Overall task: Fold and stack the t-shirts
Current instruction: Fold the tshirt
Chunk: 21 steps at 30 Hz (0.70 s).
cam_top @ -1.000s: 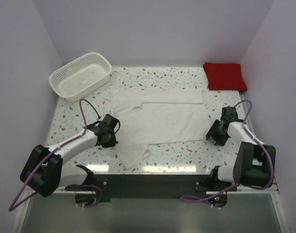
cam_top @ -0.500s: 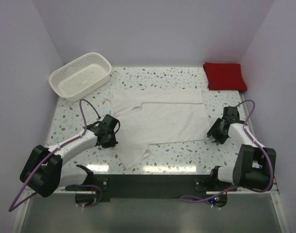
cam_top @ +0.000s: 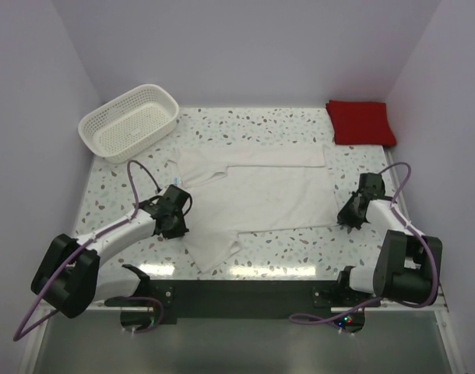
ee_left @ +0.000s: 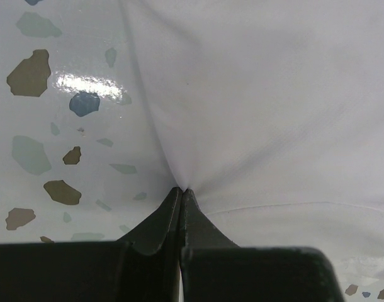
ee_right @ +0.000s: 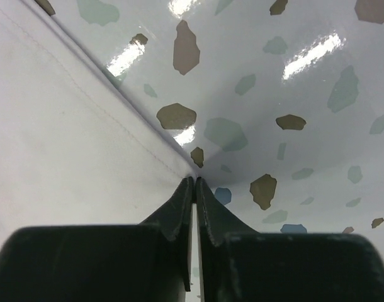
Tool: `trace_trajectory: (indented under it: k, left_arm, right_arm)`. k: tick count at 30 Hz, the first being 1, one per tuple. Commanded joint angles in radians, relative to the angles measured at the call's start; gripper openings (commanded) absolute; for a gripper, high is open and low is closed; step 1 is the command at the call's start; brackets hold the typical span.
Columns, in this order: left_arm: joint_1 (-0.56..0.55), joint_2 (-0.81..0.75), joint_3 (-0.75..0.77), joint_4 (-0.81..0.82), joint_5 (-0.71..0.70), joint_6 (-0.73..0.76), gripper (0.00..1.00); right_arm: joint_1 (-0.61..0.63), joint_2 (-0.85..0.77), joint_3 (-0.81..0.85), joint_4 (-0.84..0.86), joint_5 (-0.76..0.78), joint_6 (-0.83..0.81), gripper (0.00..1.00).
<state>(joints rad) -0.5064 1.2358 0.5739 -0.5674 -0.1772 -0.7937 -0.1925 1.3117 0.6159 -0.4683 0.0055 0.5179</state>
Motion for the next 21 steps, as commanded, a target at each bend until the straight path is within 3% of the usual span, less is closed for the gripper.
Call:
trace_trajectory:
  k: [1, 9, 13, 21]
  left_arm:
    - [-0.006, -0.03, 0.003, -0.023, 0.005, -0.006, 0.0]
    - [0.0, -0.058, 0.096, -0.084, 0.002, 0.008, 0.0]
    - [0.015, -0.033, 0.214, -0.104, 0.021, 0.053, 0.0]
    - [0.209, 0.04, 0.302, -0.065, 0.097, 0.163, 0.0]
  right_arm:
    - [-0.001, -0.022, -0.031, -0.015, -0.004, 0.008, 0.01]
    - [-0.001, -0.144, 0.027, -0.127, -0.004, -0.01, 0.0]
    - [-0.001, -0.154, 0.068, -0.124, -0.047, 0.013, 0.0]
    - [-0.001, -0.02, 0.252, -0.124, -0.075, 0.014, 0.0]
